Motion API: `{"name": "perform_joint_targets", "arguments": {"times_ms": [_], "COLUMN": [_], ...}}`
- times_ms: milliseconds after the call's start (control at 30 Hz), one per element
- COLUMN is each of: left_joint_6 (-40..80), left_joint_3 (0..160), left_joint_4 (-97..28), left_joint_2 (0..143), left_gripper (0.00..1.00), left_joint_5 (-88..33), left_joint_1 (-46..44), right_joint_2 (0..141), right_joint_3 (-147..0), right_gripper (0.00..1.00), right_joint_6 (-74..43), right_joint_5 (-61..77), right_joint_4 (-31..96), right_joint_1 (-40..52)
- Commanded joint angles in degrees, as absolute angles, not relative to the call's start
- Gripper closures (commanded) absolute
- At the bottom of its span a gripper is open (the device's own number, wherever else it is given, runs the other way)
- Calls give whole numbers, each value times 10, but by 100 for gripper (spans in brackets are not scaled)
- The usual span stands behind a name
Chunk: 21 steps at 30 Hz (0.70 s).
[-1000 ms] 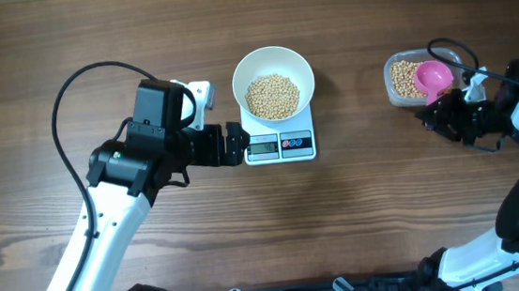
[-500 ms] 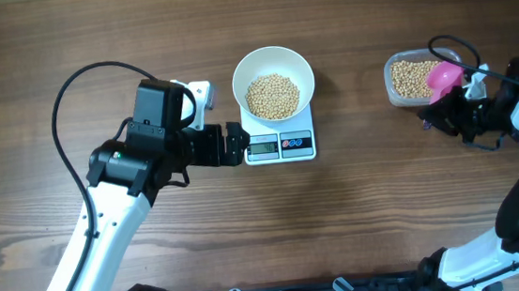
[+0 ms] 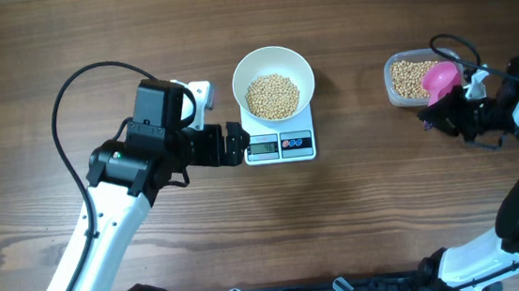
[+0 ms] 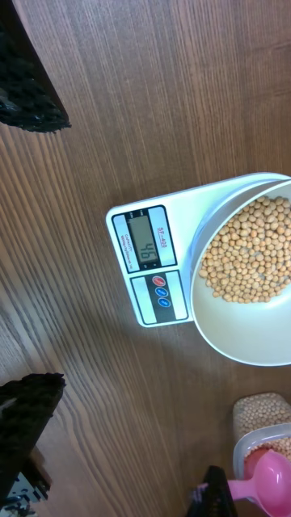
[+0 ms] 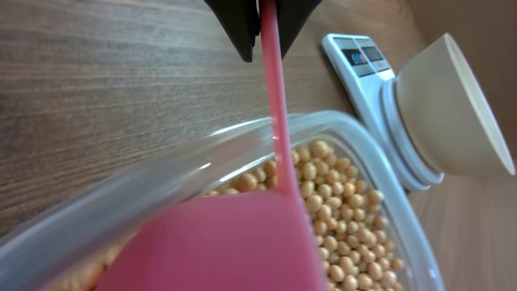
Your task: Scoop item into bowl and weigh 150g on scale
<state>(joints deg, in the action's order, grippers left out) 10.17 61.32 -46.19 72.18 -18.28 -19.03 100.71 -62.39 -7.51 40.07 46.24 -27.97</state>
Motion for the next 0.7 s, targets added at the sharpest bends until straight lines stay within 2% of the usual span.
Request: {"name": "perform_joint_targets", "arguments": {"times_ms": [0,167,333,667], "left_joint_6": [93,93,93,93], "left_joint_3": [609,609,609,609], "left_joint_4": [-460,-460,-460,-460], "left_joint_2": [723,723,723,723], "left_gripper": [0,0,0,0], "left_joint_5": [-190,-190,-190,-190], "left_joint_1": [-192,-192,-192,-192], "right_joint_2": [986,986,986,986], "right_joint_3": [-666,-712,-774,-788], "right_gripper": [96,96,95,96], "right_joint_6": [-73,-44,-10,0], "right_joint_5": [406,387,293,293], "right_joint_4": [491,537,599,594], "right_joint_1": [-280,-280,-277,-272]}}
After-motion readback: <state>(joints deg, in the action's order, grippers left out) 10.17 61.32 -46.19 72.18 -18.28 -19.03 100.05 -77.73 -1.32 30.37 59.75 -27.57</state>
